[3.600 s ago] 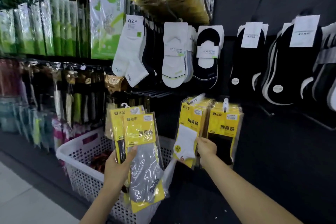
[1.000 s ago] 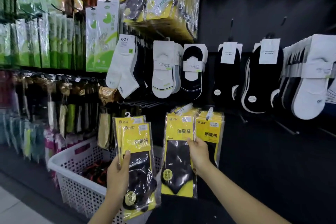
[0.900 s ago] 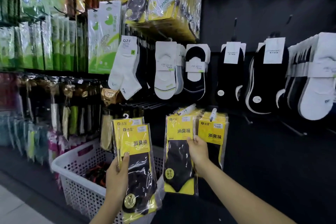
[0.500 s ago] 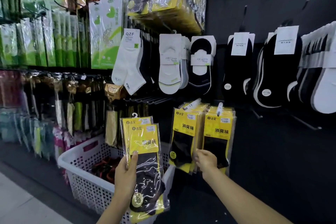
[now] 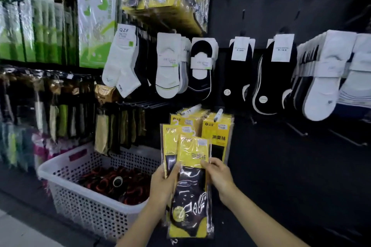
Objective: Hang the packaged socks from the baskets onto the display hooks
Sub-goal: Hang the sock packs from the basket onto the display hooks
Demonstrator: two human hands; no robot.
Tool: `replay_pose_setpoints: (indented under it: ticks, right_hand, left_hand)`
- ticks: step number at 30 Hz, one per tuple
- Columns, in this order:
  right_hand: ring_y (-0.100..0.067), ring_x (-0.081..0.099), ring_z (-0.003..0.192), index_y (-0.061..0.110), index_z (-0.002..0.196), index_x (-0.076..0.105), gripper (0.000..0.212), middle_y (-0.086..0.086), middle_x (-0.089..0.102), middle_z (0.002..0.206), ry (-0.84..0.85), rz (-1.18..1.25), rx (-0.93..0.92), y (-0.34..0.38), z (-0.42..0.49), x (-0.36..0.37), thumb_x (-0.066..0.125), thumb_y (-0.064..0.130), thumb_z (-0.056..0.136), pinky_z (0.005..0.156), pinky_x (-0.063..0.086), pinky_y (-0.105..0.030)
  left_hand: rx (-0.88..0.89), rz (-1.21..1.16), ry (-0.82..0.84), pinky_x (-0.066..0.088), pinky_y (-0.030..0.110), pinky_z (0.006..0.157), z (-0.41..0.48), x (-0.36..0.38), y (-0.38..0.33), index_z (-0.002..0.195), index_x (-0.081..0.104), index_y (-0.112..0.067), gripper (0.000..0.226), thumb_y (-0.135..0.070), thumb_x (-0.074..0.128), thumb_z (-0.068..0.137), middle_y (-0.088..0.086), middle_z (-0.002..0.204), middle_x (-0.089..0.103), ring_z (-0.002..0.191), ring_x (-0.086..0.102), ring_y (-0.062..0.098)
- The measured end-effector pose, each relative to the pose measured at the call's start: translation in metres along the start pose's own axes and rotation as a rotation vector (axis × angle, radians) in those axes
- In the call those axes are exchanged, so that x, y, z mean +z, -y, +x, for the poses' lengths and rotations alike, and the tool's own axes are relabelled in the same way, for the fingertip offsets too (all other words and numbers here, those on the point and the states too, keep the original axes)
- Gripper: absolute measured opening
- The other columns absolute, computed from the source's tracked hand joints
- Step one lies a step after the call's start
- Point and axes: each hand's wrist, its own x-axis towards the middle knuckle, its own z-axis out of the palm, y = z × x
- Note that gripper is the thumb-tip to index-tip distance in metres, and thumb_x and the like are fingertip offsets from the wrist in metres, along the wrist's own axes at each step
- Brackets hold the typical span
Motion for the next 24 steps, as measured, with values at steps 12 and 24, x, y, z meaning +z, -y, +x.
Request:
replay_pose_setpoints:
  ticks: [12,24]
  right_hand:
    - [-0.014,0.061,0.088,0.009,0.105,0.06,0.013,-0.003,0.065,0.096,-0.344,0.079,-0.163,0.012,0.033,-0.051,0.054,0.016,0.096,0.078,0.048,-0.025]
    - [-0.016,0.057,0.08,0.01,0.091,0.062,0.016,-0.007,0.064,0.094,-0.516,0.027,0.022,-0.01,0.077,-0.045,0.072,0.02,0.083,0.072,0.048,-0.029]
  left_hand:
    - [0.042,0.087,-0.078,0.03,0.016,0.051,0.019,-0.007,0.001,0.065,0.036,-0.022,0.036,-0.037,0.048,0.095,-0.014,0.054,0.035,0.052,0.031,0.003]
    - [0.038,0.08,-0.051,0.045,0.028,0.068,0.019,-0.014,0.013,0.082,0.055,-0.007,0.049,-0.055,0.046,0.084,0.012,0.064,0.043,0.061,0.045,0.025]
